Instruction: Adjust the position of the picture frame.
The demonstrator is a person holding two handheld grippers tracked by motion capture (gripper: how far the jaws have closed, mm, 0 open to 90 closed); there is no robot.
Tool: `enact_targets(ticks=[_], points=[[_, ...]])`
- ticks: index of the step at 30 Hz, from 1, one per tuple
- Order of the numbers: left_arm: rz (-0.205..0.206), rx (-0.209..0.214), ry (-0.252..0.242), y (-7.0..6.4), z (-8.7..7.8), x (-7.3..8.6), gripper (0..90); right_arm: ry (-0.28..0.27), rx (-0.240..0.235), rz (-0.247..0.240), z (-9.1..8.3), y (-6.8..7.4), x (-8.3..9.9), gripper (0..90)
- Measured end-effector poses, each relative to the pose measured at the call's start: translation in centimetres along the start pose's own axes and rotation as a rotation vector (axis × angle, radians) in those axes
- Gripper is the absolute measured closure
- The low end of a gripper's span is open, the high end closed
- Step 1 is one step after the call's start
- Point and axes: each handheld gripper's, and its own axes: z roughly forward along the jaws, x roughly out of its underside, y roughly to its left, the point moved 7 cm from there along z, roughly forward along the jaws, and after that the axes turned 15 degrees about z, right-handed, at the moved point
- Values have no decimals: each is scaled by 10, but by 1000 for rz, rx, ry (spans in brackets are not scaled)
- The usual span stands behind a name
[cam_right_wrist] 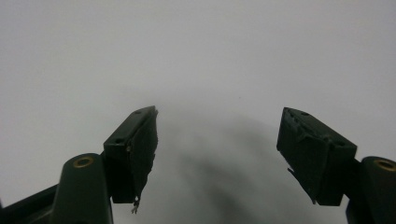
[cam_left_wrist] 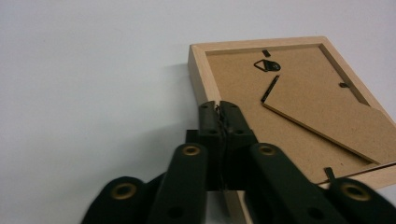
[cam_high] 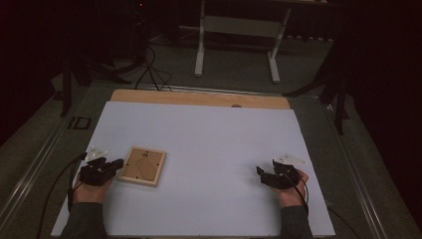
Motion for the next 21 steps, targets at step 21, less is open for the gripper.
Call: enact_targets(ticks=[21], points=[[-20,35,27,-2,4,1,801,-4,1,-18,0,2,0,285]])
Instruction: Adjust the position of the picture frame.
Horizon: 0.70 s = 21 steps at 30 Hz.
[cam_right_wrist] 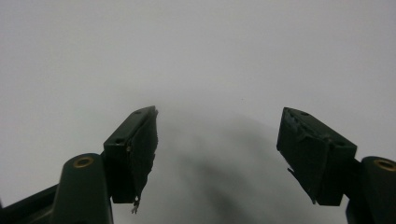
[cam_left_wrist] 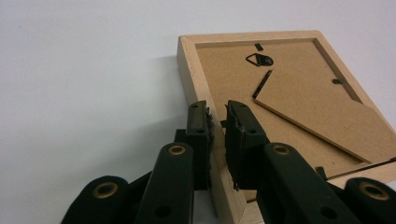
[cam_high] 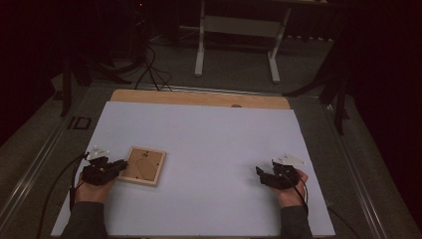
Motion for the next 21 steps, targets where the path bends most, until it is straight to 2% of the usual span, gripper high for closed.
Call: enact_targets(ticks=[5,15,21], points=[[3,-9,3,-1,2,-2,804,1,0,-7,0,1,0,285],[43,-29,-2,-5,7,-7,812,2,0,-22,1,2,0,286],[91,-38,10,-13,13,-14,816,1,1,-23,1,2,0,286]])
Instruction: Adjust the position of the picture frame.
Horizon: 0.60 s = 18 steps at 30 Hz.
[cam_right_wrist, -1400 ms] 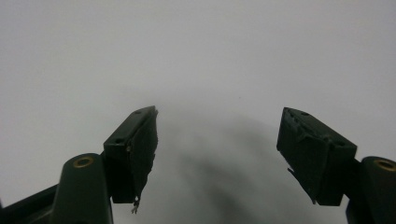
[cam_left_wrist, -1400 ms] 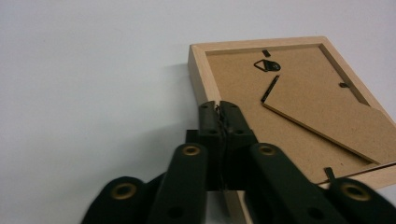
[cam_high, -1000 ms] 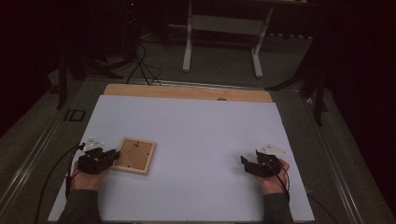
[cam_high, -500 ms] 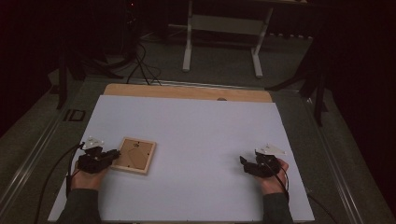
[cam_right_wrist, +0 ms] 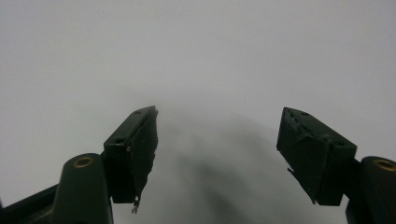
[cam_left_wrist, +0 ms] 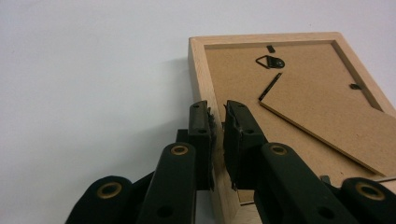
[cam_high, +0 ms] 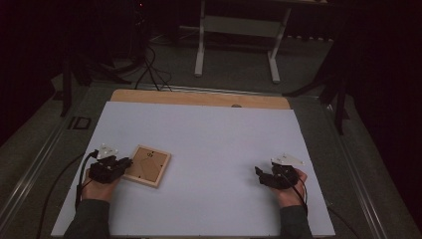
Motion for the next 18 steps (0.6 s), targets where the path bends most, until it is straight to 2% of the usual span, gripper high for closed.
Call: enact_targets(ticks=[10,18], points=[[53,-6,4,-14,7,-10,817,0,-1,-6,0,1,0,287],[90,4,3,-22,13,-17,818,1,-3,-14,2,3,0,288]])
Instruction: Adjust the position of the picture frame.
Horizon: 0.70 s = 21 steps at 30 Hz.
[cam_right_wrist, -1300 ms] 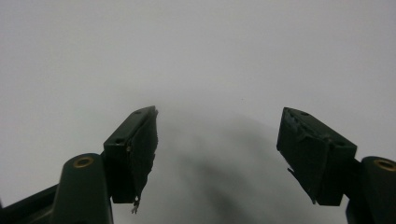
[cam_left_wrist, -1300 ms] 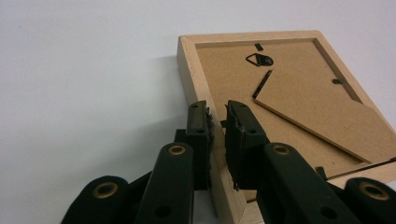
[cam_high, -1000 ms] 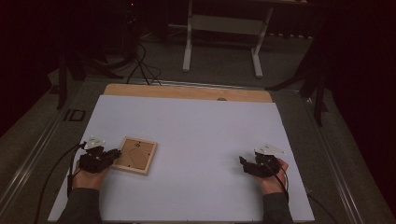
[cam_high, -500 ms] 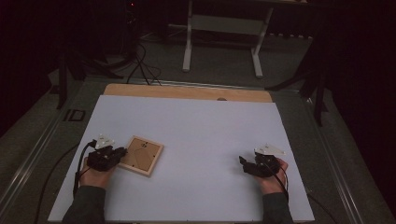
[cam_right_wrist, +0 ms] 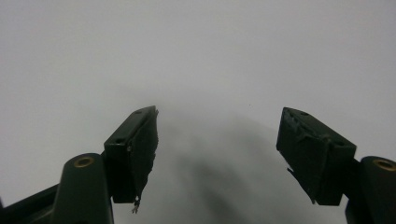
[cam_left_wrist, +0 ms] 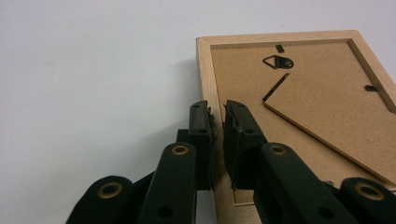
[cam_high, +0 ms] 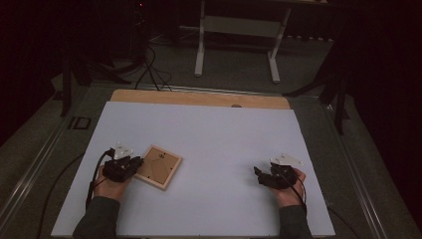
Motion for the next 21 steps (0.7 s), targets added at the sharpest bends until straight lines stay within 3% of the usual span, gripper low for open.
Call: enact_targets(ticks=[9,21], points=[[41,16,-10,-11,5,-8,817,-4,0,-3,0,1,0,288],[57,32,-26,-19,12,-16,818,-9,-2,-5,0,2,-1,289]])
